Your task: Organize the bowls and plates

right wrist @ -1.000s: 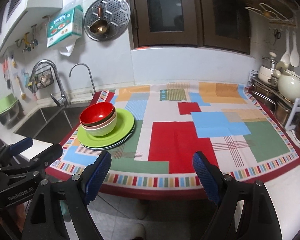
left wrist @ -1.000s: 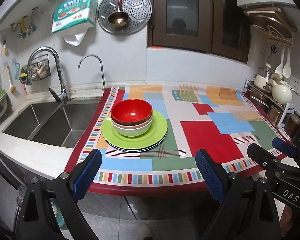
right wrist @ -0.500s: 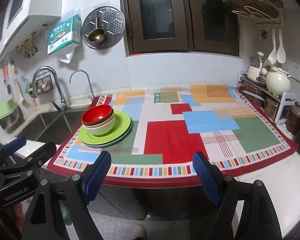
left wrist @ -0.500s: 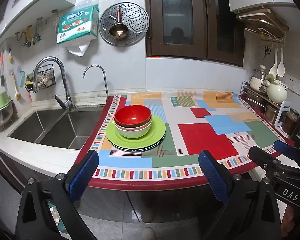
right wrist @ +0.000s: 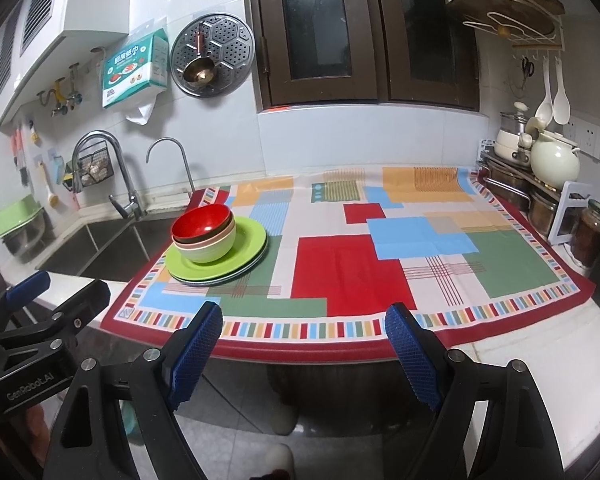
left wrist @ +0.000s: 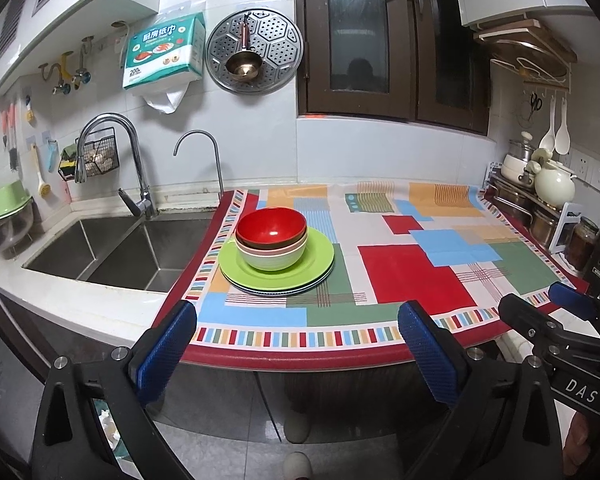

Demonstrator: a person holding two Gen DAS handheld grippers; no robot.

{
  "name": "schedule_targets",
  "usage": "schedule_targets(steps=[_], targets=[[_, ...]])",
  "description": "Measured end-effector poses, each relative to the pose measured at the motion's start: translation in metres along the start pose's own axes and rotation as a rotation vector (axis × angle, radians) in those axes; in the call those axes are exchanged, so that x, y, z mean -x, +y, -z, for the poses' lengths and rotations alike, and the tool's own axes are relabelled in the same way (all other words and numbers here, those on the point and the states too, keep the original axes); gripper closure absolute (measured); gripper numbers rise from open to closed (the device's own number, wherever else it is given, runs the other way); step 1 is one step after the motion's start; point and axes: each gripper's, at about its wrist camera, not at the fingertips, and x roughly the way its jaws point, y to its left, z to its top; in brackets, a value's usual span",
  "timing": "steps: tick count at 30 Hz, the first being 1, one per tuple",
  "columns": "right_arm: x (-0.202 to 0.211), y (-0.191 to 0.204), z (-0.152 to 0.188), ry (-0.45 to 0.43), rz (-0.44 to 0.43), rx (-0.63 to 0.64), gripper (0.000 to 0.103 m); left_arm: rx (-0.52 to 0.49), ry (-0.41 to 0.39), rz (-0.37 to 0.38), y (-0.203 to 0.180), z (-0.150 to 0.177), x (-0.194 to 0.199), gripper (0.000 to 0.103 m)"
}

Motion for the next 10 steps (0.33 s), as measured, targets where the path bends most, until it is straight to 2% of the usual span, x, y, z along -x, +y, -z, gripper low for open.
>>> schedule_targets(steps=[10], targets=[[0.0031, 0.0013, 0.0029, 0.006, -0.002, -0.001, 0.019, 0.004, 0.006, -0.007, 0.0007, 0.0019, 0.0019, 0.0]])
